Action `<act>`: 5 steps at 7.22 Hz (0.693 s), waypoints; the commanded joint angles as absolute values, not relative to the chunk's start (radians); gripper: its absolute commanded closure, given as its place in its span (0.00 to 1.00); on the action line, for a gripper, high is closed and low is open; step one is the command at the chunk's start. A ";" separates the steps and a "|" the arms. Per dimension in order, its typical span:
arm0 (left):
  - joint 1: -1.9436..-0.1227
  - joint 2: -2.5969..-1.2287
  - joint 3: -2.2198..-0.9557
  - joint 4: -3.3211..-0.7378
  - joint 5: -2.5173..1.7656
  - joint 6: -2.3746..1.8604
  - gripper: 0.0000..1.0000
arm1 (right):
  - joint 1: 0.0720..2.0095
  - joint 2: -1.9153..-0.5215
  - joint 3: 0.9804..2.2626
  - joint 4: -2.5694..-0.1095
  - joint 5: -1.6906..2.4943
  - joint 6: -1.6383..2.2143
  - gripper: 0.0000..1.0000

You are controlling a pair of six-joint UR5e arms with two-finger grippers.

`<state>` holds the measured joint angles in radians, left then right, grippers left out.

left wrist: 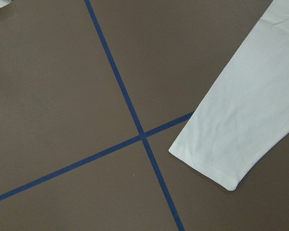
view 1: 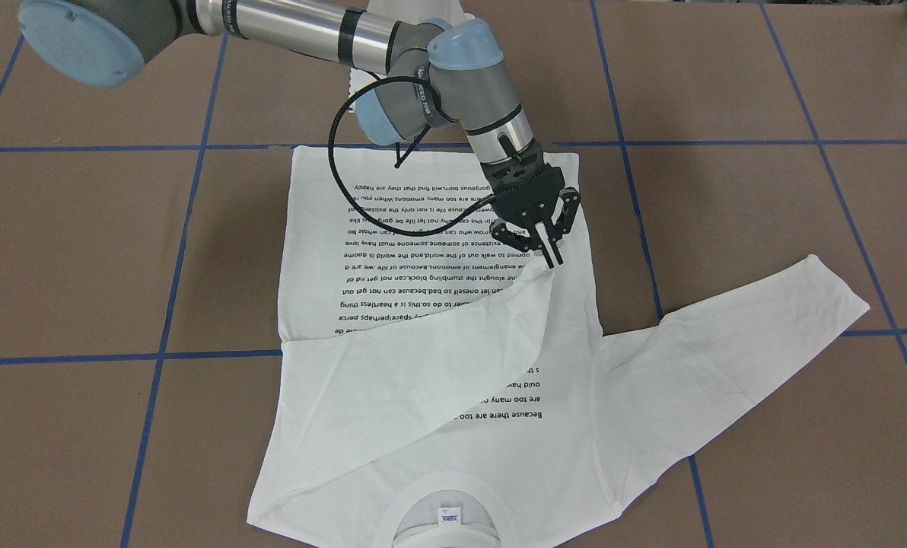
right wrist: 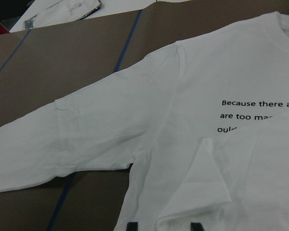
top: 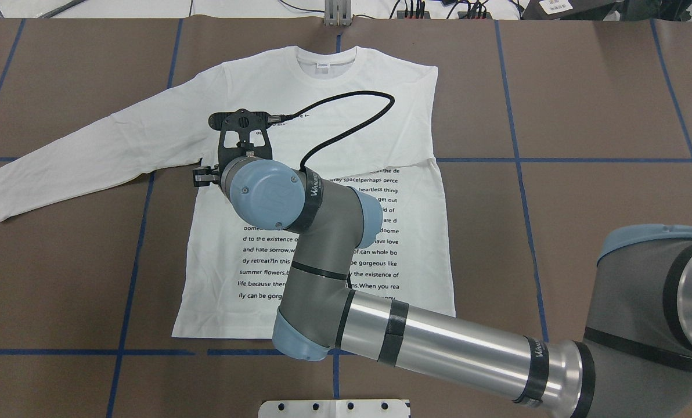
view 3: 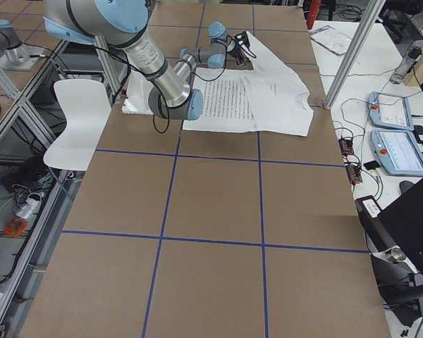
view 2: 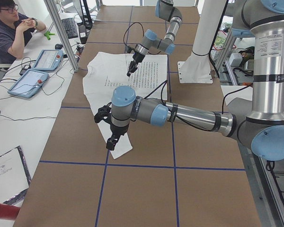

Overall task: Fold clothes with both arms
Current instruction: 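Lay the sleeve on the shirt chest, open the right gripper, withdraw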

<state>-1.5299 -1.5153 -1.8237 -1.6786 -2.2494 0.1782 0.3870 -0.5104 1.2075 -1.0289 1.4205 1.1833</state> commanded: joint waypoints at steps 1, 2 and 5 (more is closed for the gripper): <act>-1.526 -1.538 -1.822 -1.693 -2.250 0.178 0.00 | 0.426 -0.473 1.236 -1.271 1.500 1.192 0.00; -1.525 -1.604 -1.789 -1.735 -2.252 0.173 0.00 | 0.508 -0.474 1.247 -1.360 1.658 1.192 0.00; -1.522 -1.670 -1.642 -1.843 -2.380 0.172 0.00 | 0.787 -0.690 1.392 -1.454 2.033 1.006 0.00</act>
